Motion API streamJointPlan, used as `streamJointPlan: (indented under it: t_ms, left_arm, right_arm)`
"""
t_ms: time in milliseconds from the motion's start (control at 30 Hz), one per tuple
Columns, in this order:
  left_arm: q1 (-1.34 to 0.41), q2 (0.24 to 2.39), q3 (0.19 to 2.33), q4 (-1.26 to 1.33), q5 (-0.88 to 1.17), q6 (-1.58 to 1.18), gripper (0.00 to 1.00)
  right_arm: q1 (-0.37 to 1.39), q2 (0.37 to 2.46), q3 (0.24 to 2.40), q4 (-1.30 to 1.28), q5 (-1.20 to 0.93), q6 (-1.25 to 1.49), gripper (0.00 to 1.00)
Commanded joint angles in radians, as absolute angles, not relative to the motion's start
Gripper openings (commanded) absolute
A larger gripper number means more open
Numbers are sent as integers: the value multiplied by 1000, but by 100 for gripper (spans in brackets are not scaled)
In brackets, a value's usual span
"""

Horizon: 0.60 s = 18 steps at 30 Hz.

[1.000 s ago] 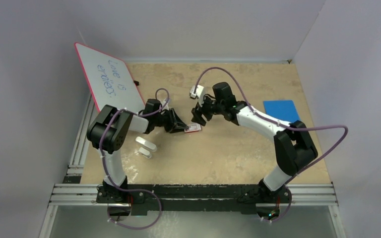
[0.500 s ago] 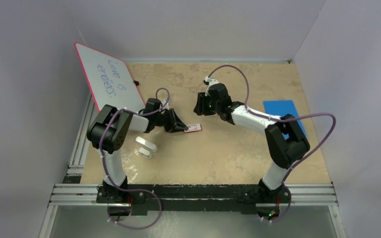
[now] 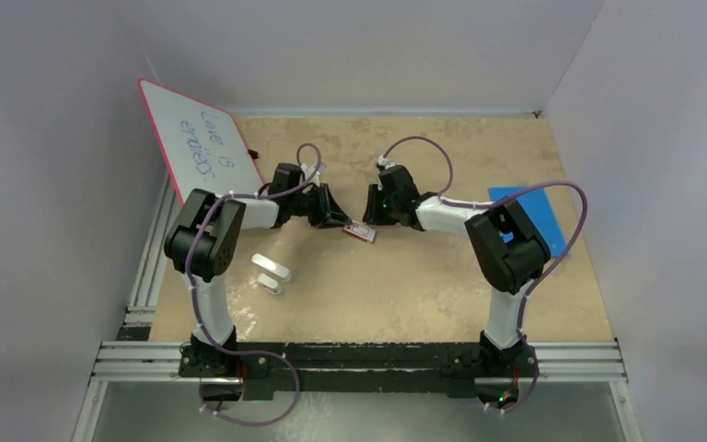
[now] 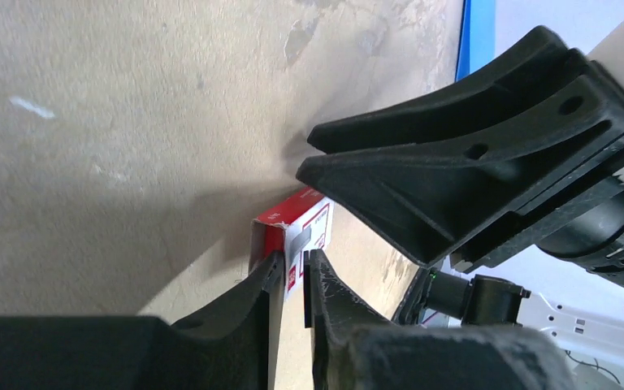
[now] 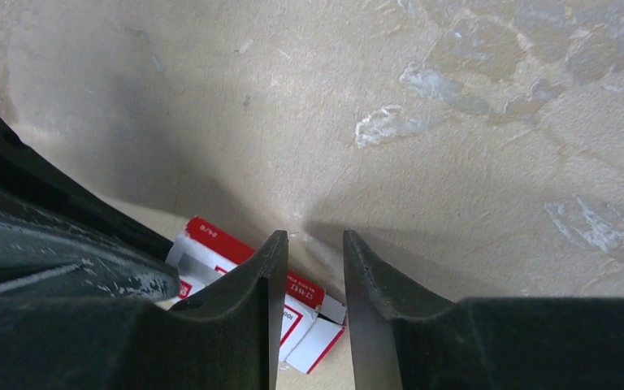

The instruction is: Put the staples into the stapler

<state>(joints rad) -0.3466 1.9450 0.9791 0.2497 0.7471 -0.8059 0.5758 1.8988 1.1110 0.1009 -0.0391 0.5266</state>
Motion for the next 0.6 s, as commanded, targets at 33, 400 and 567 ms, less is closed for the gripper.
streamJointPlan:
  t_ms: [33, 400, 567]
  left_arm:
    - [-318, 1976, 1051, 179, 815, -715, 19]
    - [-296, 2007, 1084, 140, 861, -674, 36]
    - [-296, 2012, 1102, 122, 840, -635, 38]
  right_arm:
    - [577, 1837, 1071, 72, -30, 560, 33]
    - [578, 1611, 944, 185, 19, 435, 61]
    - [578, 1533, 944, 179, -69, 91, 65]
